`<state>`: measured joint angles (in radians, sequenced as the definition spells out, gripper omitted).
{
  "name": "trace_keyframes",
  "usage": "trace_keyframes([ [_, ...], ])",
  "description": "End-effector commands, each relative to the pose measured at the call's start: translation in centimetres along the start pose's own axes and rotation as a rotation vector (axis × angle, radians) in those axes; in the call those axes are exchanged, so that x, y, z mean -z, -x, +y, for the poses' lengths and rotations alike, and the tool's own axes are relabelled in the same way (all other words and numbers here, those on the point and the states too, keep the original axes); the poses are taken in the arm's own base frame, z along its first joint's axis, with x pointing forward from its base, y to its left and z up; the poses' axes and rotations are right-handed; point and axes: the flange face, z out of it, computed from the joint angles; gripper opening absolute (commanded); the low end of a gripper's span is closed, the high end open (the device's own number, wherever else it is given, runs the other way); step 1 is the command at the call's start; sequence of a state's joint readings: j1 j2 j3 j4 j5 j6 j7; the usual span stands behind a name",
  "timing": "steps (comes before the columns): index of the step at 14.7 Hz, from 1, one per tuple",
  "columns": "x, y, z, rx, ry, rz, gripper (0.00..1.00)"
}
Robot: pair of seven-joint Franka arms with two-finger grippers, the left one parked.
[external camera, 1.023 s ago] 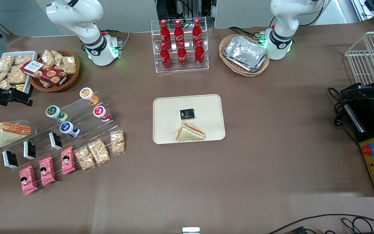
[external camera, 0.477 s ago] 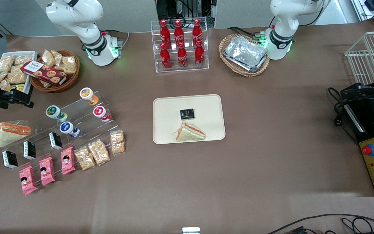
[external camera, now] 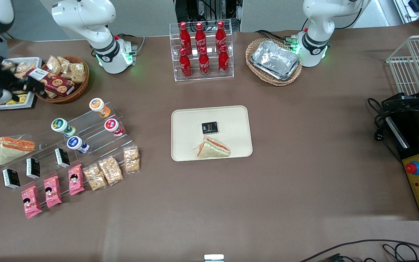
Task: Place green gum on tray
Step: 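Lower the right gripper onto the green-lidded gum bottle and close it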
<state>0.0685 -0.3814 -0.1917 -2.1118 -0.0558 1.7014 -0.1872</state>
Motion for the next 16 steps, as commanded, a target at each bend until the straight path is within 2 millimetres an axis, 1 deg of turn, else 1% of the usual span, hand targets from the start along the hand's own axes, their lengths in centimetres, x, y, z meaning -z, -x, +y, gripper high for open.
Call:
trace_keyframes([
  [1,-0.5,3.7,-0.3,0.014,0.003,0.028,1.0],
  [3,-1.1,3.4,-0.3,0.014,0.005,0.021,1.0],
  [4,-1.9,2.8,-0.2,0.013,0.005,0.013,1.0],
  [5,-3.3,2.1,0.1,0.008,0.005,0.004,1.0],
  [7,-7.5,1.0,0.7,-0.003,0.008,-0.002,1.0],
  [8,-9.4,0.5,1.8,-0.023,0.014,0.008,1.0],
  [9,-11.2,0.0,2.4,-0.033,0.017,0.002,1.0],
  [11,-13.9,-1.1,3.2,-0.045,0.019,-0.026,1.0],
  [13,-16.1,-1.9,3.5,-0.062,0.014,-0.038,1.0],
  [14,-16.9,-2.3,3.5,-0.068,0.013,-0.042,1.0],
  [16,-17.6,-2.6,3.4,-0.081,0.0,-0.042,1.0],
])
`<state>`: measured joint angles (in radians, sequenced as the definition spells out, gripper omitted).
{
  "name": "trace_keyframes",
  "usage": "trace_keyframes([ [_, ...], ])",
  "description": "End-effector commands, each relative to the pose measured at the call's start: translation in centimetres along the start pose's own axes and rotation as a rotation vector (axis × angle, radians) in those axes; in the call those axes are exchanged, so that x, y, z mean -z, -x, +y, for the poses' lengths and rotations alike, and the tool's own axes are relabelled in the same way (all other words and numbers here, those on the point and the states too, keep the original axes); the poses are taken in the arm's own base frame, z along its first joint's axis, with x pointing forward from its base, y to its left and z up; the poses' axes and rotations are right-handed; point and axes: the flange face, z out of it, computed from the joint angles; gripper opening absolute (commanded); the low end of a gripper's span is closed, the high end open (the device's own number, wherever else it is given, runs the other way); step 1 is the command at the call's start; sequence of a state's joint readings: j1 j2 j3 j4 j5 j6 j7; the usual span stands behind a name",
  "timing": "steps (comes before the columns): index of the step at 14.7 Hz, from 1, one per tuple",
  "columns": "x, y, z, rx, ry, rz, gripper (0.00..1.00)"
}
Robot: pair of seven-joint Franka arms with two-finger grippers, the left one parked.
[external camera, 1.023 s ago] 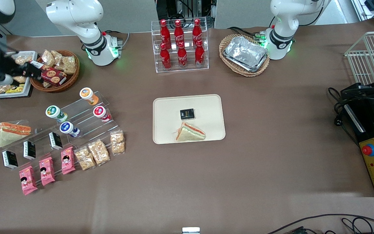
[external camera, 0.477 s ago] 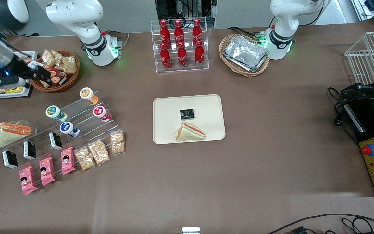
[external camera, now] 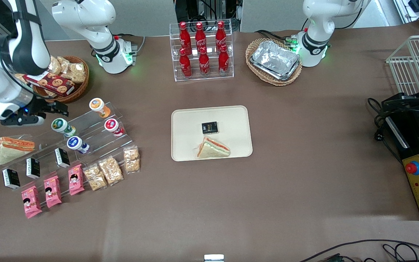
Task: Place green gum on tray
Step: 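Lower the right gripper onto the green-lidded gum bottle and close it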
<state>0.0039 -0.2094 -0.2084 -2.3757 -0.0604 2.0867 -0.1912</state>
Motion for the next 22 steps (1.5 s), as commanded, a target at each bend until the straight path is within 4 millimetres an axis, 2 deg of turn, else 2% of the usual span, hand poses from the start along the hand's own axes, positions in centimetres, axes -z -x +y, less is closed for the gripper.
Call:
trace_keyframes([
  [1,-0.9,-0.9,0.1,-0.019,-0.011,0.01,1.0],
  [7,-2.2,-1.9,-0.7,-0.053,-0.001,0.014,1.0],
  [8,-2.1,-1.9,-0.8,-0.052,-0.001,0.015,0.93],
  [10,-2.2,-2.0,-0.8,-0.05,0.0,0.015,0.62],
  [11,-2.1,-1.9,-0.8,-0.05,0.0,0.015,0.6],
  [12,-2.0,-1.9,-0.8,-0.05,-0.001,0.015,0.51],
  [13,-2.0,-1.9,-0.8,-0.05,-0.001,0.015,0.48],
  [15,-2.1,-2.1,-0.9,-0.048,0.002,0.017,0.27],
  [17,-2.0,-2.4,-0.8,-0.047,0.004,0.019,0.17],
  [18,-1.4,-2.5,-0.8,-0.041,0.005,0.027,0.17],
  [20,0.4,-2.6,-0.6,-0.021,0.003,0.038,0.17],
  [22,3.5,-2.6,-0.4,0.009,-0.001,0.031,0.17],
])
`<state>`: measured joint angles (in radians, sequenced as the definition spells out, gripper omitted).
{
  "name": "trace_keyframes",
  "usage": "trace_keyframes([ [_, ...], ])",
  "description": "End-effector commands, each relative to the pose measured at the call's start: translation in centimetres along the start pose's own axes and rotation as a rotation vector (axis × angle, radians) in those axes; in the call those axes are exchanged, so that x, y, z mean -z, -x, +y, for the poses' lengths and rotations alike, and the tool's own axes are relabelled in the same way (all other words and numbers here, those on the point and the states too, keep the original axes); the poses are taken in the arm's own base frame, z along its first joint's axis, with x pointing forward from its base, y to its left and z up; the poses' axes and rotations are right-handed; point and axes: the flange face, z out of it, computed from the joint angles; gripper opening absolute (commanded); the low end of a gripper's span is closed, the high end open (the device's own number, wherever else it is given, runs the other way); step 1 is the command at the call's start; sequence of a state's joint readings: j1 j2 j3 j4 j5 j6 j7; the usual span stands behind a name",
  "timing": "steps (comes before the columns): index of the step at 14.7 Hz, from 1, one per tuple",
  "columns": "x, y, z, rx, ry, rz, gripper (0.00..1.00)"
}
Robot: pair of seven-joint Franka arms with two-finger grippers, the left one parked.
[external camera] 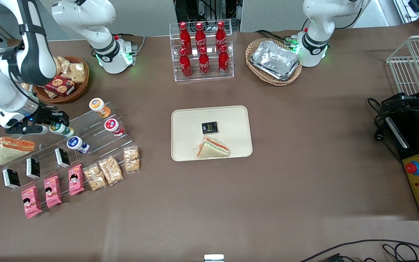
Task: Place green gum on tray
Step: 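Lift the green gum bottle and carry it toward the cream tray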
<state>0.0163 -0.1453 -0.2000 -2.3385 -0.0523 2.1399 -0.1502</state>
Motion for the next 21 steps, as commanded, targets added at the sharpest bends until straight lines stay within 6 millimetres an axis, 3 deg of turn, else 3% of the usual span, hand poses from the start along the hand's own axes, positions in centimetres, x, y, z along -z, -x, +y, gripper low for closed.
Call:
trace_keyframes([
  [1,6.6,-0.7,0.2,0.047,-0.014,-0.001,0.17],
  [3,12.2,-0.8,-0.3,0.054,-0.02,-0.049,0.17],
  [5,17.9,-0.8,-2.8,0.088,-0.018,-0.066,0.17],
  [6,19.8,-0.6,-4.8,0.095,-0.012,-0.069,0.17],
  [8,22.3,0.0,-10.3,0.056,-0.026,-0.062,0.17],
  [11,23.1,1.6,-20.0,-0.031,-0.067,-0.053,0.17],
  [13,22.2,2.5,-26.9,-0.095,-0.067,-0.042,0.17],
  [15,19.5,3.1,-33.4,-0.129,-0.054,-0.032,0.17],
  [18,11.3,3.4,-39.4,-0.151,-0.073,-0.005,0.17],
  [21,2.0,5.2,-43.4,-0.181,-0.088,0.009,0.17],
])
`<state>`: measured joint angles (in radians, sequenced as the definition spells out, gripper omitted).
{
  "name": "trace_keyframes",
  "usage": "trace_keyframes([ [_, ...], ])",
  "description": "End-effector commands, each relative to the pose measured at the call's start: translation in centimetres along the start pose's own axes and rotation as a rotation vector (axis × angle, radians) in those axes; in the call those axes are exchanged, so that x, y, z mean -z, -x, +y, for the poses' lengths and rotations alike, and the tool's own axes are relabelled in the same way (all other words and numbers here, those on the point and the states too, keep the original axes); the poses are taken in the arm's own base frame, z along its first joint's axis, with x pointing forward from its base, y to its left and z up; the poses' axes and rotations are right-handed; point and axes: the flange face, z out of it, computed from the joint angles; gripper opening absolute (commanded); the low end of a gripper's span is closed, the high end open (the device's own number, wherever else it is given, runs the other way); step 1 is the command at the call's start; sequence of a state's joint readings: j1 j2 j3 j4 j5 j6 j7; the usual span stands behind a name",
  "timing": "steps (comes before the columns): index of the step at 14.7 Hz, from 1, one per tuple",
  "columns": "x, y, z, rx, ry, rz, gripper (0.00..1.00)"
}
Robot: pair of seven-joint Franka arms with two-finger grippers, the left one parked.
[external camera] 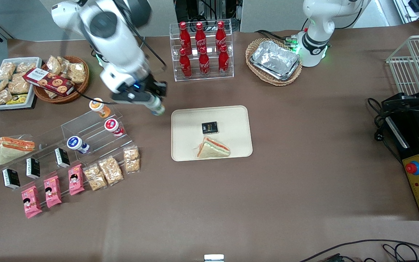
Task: Place green gum on tray
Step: 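Lift the green gum bottle and carry it toward the cream tray, then lower the green gum bottle onto the tray and open the right gripper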
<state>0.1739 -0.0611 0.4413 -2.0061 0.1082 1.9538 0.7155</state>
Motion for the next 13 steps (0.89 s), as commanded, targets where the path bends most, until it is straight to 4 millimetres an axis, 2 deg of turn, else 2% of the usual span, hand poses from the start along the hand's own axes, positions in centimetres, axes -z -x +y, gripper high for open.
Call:
trace_keyframes([
  [1,-10.1,1.8,-2.4,-0.058,-0.003,0.0,0.17],
  [4,-17.1,2.5,-4.5,-0.064,0.069,0.032,0.17],
  [7,-22.0,2.3,-5.0,-0.069,0.059,0.025,0.17],
  [10,-23.4,2.3,-5.0,-0.071,0.056,0.008,0.17],
  [13,-24.5,3.7,-5.5,-0.071,0.05,0.005,0.18],
])
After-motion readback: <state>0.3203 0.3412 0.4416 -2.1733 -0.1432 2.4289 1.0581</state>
